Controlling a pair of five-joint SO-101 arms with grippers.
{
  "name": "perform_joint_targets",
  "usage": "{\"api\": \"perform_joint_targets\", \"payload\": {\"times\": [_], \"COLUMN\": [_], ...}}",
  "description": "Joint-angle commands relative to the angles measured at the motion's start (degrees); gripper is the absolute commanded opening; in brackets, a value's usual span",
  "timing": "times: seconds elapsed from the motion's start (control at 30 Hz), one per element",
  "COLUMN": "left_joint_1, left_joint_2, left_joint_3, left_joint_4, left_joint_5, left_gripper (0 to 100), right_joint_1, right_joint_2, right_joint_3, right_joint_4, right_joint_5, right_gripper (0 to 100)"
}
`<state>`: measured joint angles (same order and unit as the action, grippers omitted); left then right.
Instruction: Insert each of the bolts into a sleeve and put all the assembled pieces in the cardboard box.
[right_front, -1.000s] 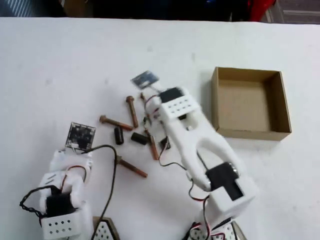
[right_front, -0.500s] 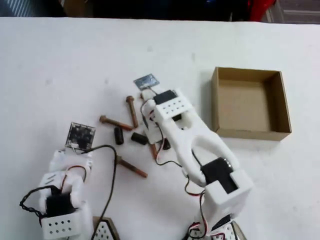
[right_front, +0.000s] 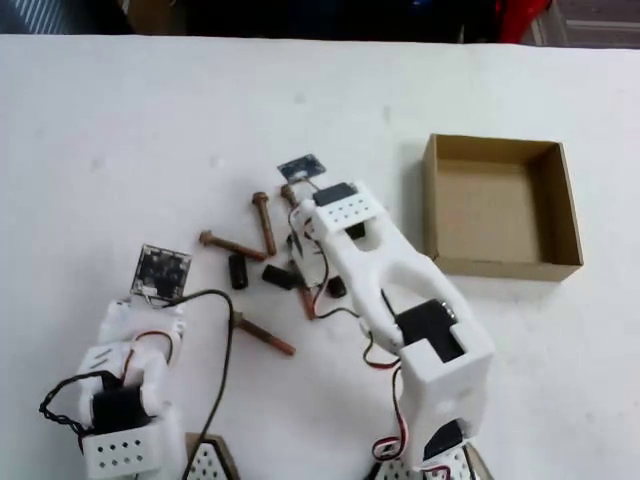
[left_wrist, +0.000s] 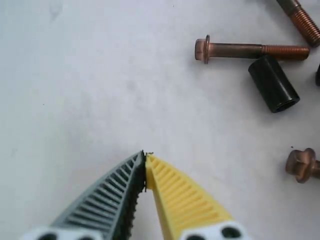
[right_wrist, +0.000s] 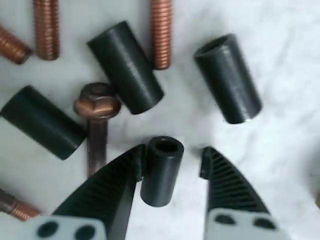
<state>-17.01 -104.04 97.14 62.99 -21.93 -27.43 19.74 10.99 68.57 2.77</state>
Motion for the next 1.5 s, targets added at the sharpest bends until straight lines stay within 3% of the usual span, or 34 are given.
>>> {"api": "perform_joint_targets", "payload": {"times": [0.0, 0.23, 0.53, 0.73, 1.23, 1.47], "left_joint_1": [-0.5, -0.5, -0.5, -0.5, -0.5, -0.5], "left_joint_2": [-0.5, -0.5, -0.5, -0.5, -0.5, -0.5], "left_joint_3": [-0.1, -0.1, -0.1, -0.1, -0.1, -0.1], "left_joint_4": [-1.1, -1.0, -1.0, -1.0, -0.9, -0.9], "left_joint_5": [-0.5, -0.5, -0.5, -0.5, -0.5, -0.5], "left_gripper": [2, 2, 2, 2, 2, 2], "right_joint_1": [0.5, 0.5, 0.6, 0.6, 7.1, 6.7], "right_joint_2": [-0.3, -0.1, 3.5, 4.4, -10.0, -15.3], "right_joint_3": [-1.6, -1.1, -1.8, -3.2, -3.7, 0.2], "right_joint_4": [-0.7, -0.7, -1.0, 0.9, 7.3, 8.5], "right_joint_5": [1.7, 1.8, 1.8, 12.3, 13.4, 24.1], "right_gripper": [9.8, 15.6, 5.0, 1.8, 1.7, 1.7]}}
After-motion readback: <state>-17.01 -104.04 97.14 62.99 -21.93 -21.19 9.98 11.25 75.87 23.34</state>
